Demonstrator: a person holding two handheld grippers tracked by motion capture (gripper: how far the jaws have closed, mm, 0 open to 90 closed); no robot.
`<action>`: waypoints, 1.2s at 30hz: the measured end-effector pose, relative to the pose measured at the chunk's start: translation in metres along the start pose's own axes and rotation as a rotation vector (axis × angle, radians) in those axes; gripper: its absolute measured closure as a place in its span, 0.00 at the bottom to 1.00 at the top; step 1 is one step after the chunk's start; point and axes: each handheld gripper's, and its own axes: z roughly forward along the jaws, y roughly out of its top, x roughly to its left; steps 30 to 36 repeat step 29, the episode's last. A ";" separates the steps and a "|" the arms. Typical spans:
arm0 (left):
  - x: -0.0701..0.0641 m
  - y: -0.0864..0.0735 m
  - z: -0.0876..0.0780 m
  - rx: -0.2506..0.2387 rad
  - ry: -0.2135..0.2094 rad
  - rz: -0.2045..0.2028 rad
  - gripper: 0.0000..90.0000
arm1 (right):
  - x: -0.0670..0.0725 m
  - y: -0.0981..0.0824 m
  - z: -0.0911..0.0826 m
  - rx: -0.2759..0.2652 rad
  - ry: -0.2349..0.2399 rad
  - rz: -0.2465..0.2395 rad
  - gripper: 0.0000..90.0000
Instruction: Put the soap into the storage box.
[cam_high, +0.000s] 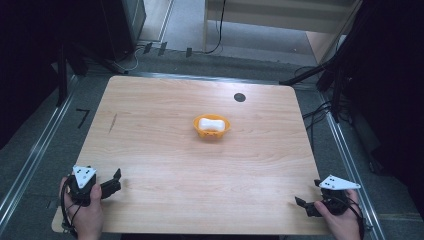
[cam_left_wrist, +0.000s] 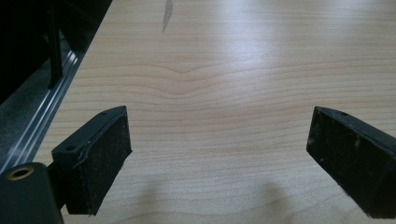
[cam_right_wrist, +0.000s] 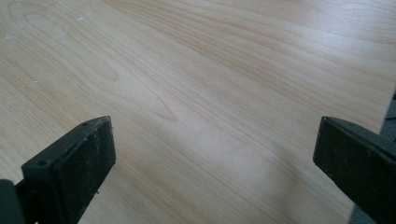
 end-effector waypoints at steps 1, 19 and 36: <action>0.000 0.000 0.000 0.000 0.001 0.000 0.08 | -0.001 -0.002 -0.002 -0.006 -0.004 0.008 0.00; 0.000 0.000 0.001 0.005 -0.004 0.002 0.08 | 0.003 -0.020 0.000 -0.100 -0.036 0.051 0.00; -0.002 0.000 0.001 0.009 0.001 0.019 0.08 | 0.008 -0.022 -0.001 -0.117 -0.041 0.042 0.00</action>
